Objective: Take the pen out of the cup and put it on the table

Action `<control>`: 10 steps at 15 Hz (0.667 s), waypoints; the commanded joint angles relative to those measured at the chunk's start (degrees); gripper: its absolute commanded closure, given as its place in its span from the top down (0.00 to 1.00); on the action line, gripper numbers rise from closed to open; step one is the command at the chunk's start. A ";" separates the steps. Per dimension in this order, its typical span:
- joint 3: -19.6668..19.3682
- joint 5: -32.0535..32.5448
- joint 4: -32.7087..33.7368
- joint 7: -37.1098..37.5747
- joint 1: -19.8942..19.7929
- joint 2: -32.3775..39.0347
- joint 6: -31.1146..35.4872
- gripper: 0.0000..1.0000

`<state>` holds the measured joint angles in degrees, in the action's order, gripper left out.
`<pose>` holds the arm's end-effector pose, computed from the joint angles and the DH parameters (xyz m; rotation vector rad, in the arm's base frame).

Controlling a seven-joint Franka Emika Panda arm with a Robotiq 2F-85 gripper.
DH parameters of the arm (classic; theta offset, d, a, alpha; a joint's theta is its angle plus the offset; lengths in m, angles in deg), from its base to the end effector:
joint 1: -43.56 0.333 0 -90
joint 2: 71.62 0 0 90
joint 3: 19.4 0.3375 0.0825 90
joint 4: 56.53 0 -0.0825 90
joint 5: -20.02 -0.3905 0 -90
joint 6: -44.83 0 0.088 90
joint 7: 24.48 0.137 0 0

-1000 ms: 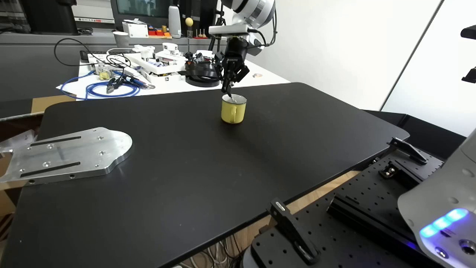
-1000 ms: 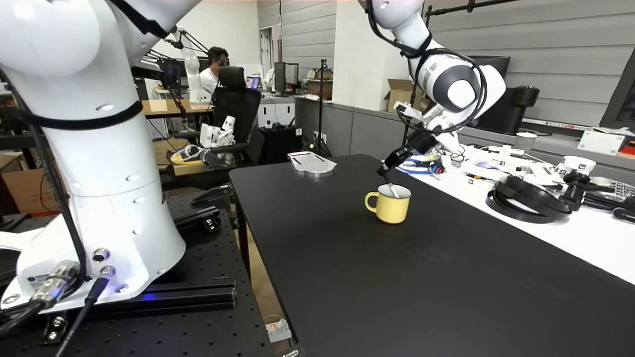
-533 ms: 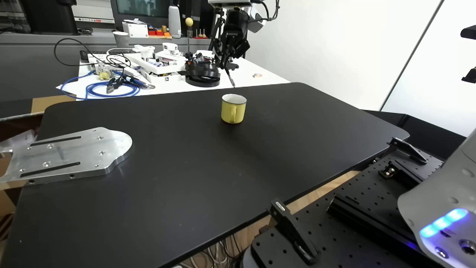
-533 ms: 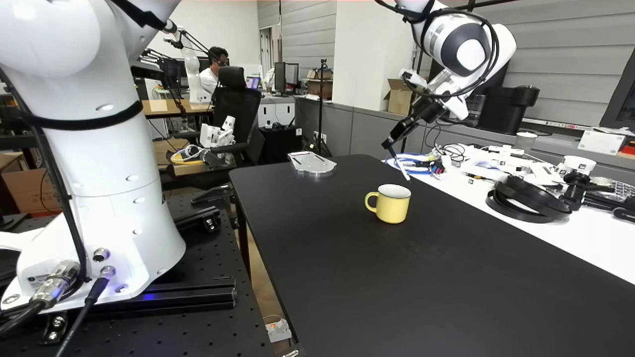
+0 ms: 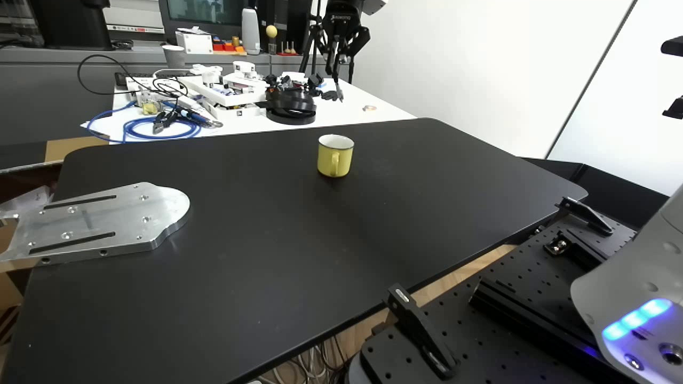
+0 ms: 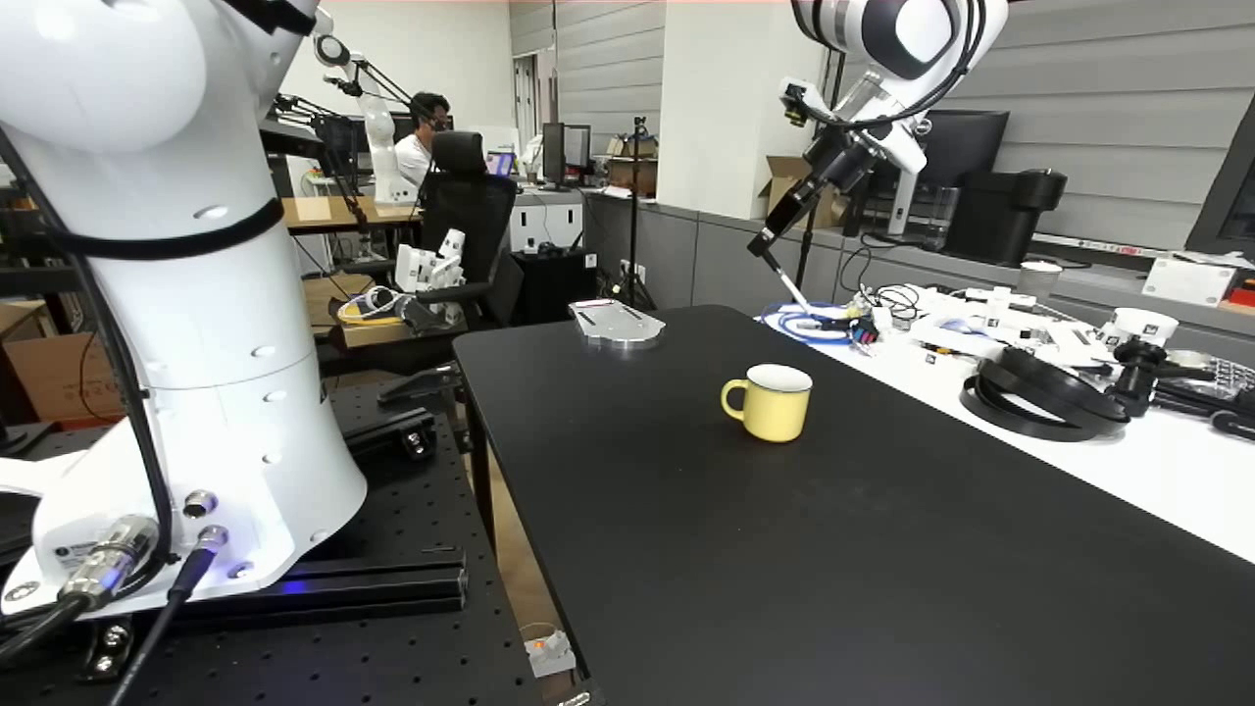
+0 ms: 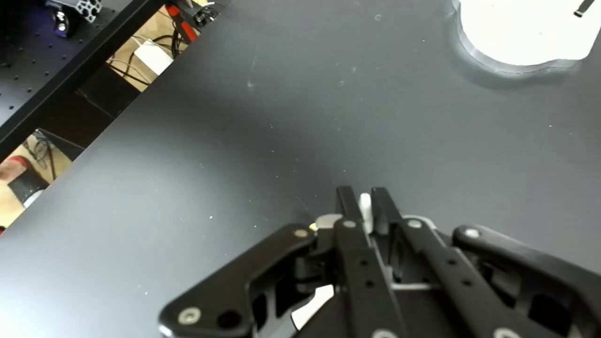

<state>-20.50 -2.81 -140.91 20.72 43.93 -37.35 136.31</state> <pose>0.6617 0.0456 0.2973 -2.5603 1.2505 0.8451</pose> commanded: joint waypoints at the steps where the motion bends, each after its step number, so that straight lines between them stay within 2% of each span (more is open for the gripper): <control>1: -2.00 5.11 -10.41 -2.17 1.50 -8.49 3.27 0.03; 6: -3.27 13.37 -25.50 -3.96 2.35 -17.62 13.16 0.03; 10: -2.82 15.80 -37.07 -5.91 1.77 -23.31 22.75 0.03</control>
<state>-23.01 11.31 -168.19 15.94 45.38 -54.43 152.55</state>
